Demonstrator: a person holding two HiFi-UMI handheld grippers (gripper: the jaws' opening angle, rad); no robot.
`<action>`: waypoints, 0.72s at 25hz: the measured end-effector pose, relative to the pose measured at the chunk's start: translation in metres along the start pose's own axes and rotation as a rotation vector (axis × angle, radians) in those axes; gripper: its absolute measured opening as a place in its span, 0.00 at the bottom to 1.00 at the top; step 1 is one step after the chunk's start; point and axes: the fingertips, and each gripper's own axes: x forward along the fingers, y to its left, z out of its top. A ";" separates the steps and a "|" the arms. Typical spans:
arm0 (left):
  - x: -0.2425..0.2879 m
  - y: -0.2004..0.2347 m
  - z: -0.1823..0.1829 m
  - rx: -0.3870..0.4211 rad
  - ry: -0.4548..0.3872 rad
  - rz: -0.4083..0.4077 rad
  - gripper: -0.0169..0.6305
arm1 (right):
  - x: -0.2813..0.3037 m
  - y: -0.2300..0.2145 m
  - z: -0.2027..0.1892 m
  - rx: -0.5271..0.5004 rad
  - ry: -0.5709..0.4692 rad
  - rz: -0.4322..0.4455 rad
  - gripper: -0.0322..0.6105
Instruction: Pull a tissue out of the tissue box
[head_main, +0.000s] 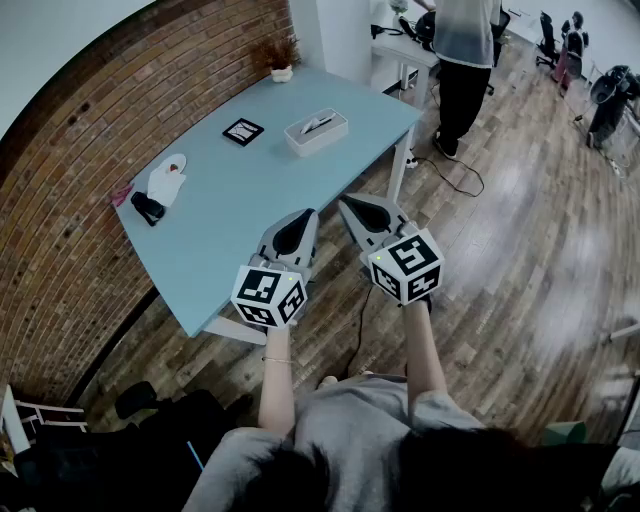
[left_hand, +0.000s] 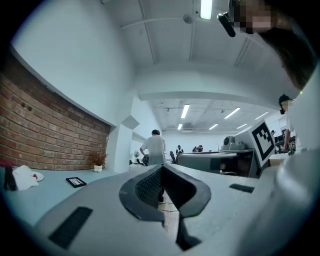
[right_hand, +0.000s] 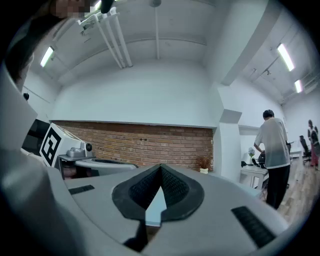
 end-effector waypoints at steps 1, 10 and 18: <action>0.001 -0.002 -0.001 0.002 0.002 0.001 0.03 | -0.001 -0.002 -0.001 0.002 0.001 0.002 0.05; 0.023 -0.009 -0.009 0.000 0.005 0.009 0.03 | -0.006 -0.023 -0.009 0.006 0.001 0.024 0.05; 0.043 -0.019 -0.016 -0.021 -0.006 0.045 0.03 | -0.010 -0.048 -0.015 0.029 -0.005 0.062 0.05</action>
